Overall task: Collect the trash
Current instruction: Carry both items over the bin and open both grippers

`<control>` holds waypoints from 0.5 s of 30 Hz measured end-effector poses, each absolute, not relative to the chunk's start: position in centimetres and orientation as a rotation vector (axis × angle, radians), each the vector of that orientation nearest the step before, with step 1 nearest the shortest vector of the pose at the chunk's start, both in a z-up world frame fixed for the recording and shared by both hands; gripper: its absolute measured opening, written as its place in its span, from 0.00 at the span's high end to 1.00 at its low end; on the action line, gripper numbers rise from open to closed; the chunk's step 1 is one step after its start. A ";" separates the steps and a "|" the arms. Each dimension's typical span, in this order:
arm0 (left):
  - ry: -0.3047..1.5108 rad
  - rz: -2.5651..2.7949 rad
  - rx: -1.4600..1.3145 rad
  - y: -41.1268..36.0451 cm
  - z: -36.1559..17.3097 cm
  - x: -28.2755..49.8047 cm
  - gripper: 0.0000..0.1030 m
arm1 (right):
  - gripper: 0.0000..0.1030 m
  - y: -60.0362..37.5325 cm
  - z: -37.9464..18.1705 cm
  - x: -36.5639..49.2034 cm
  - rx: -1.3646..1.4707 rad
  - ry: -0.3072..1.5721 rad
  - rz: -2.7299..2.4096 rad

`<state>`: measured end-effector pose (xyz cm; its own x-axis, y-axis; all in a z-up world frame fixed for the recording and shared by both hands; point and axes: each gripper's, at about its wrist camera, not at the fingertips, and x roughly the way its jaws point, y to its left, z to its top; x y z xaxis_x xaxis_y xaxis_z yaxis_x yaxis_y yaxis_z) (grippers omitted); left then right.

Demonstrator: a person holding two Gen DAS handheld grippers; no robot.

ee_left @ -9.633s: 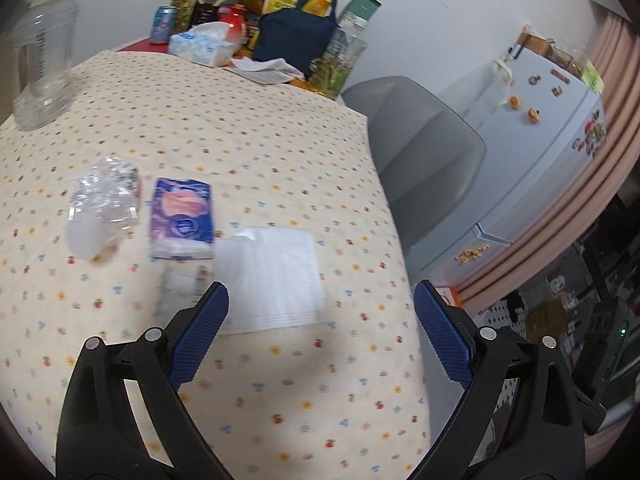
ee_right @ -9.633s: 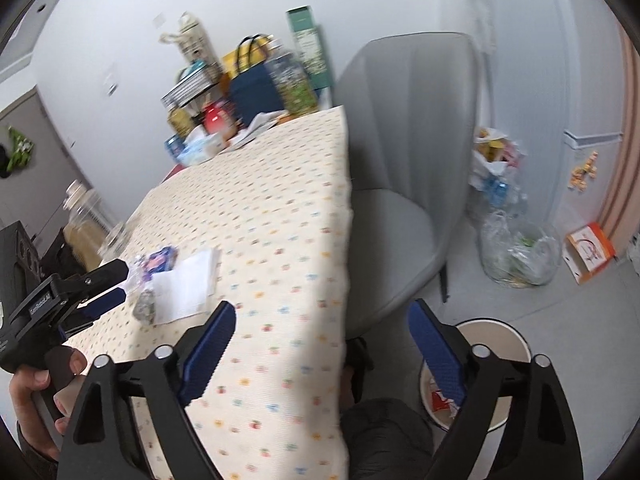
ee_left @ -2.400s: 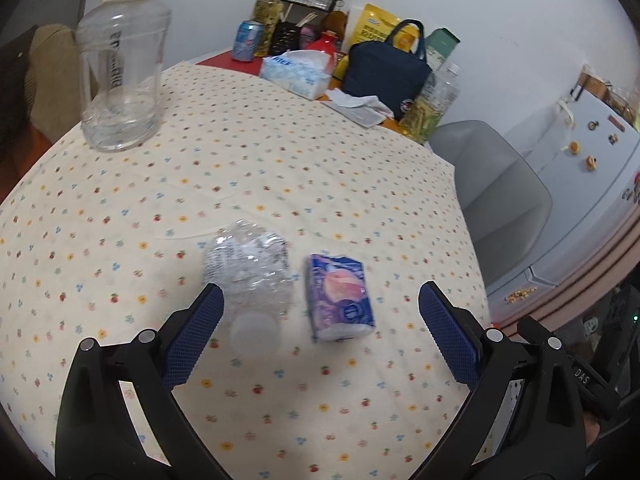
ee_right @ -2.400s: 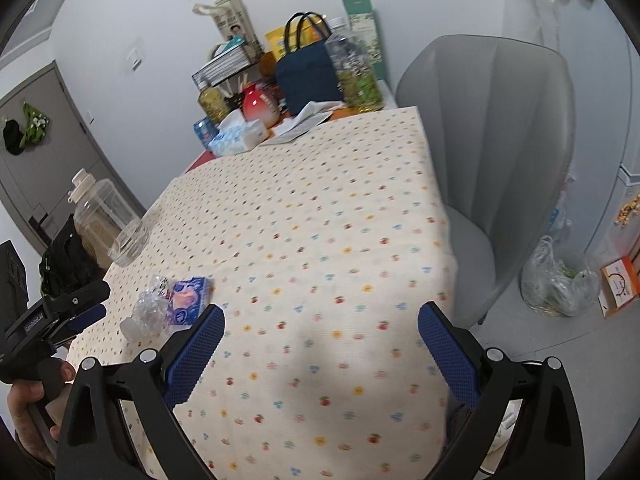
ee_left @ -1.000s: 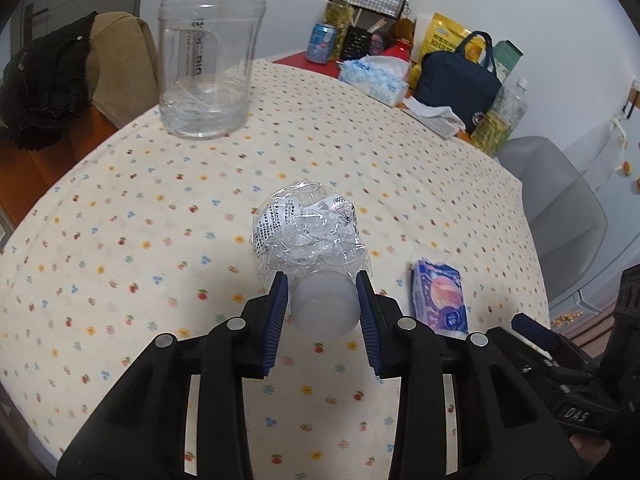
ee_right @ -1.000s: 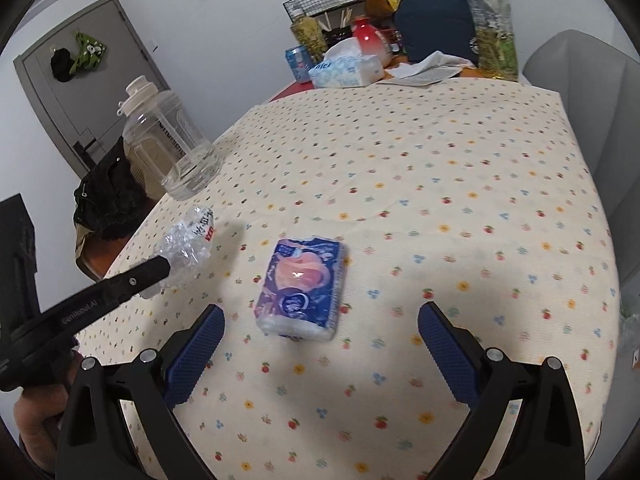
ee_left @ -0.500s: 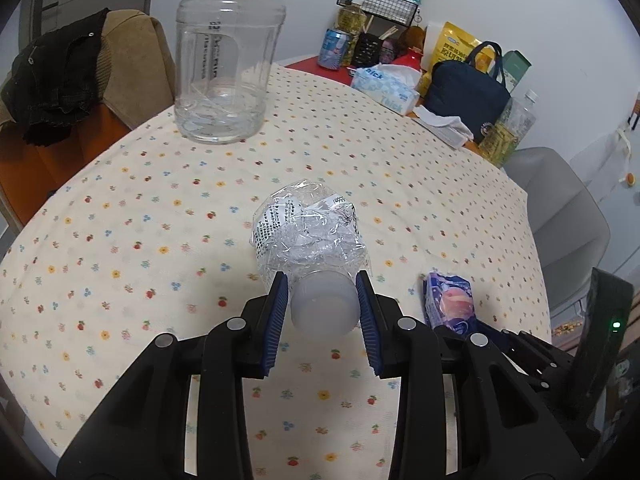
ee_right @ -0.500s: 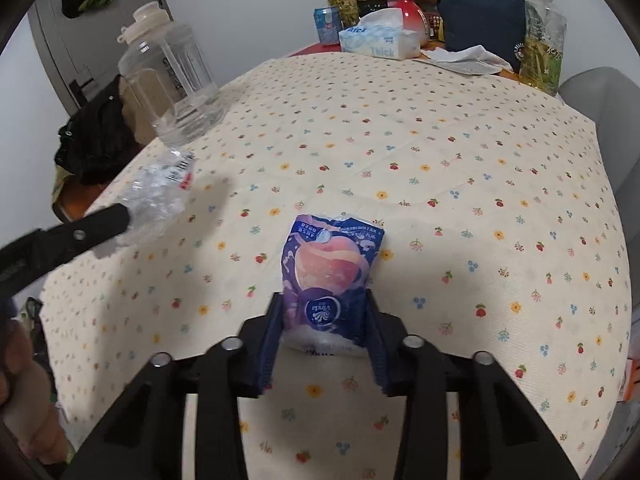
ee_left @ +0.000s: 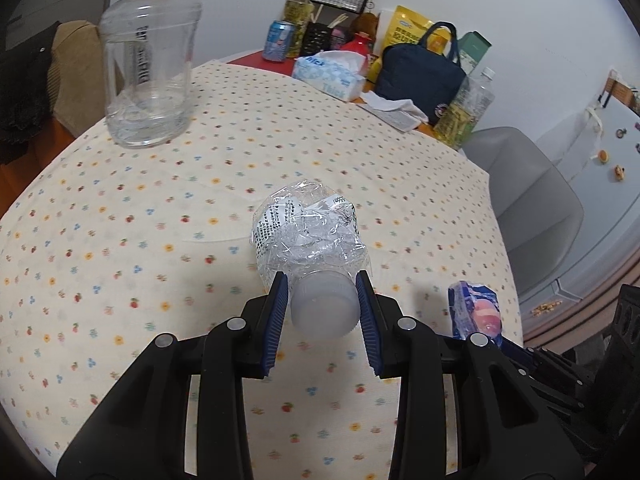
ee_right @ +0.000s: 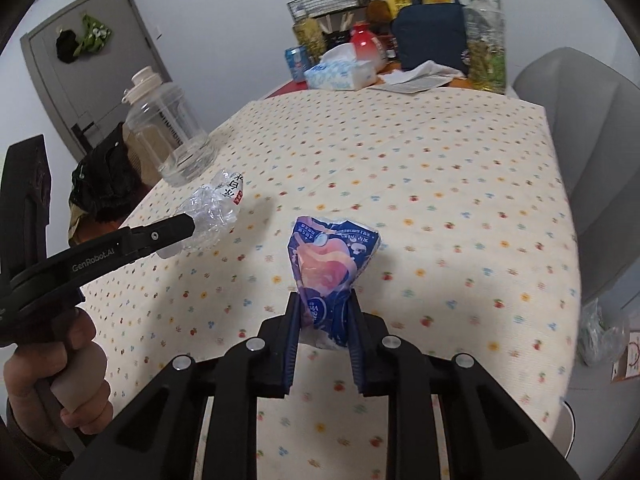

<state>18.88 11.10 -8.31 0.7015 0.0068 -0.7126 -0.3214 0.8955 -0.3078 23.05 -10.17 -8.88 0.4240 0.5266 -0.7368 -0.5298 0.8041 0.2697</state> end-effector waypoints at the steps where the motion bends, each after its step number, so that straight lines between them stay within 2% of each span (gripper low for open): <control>1: 0.777 0.181 -0.430 10.7 -8.2 19.1 0.67 | 0.79 -10.9 -8.8 23.1 0.007 0.919 0.650; 15: 0.782 0.003 -0.361 3.5 -6.4 22.9 0.67 | 0.79 -21.6 -7.5 23.6 0.143 0.874 0.450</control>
<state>22.90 3.48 -6.35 0.7125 -0.1301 -0.6895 -0.1349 0.9389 -0.3166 23.61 -21.57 -7.52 0.5552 0.4370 -0.7077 -0.3219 0.8975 0.3016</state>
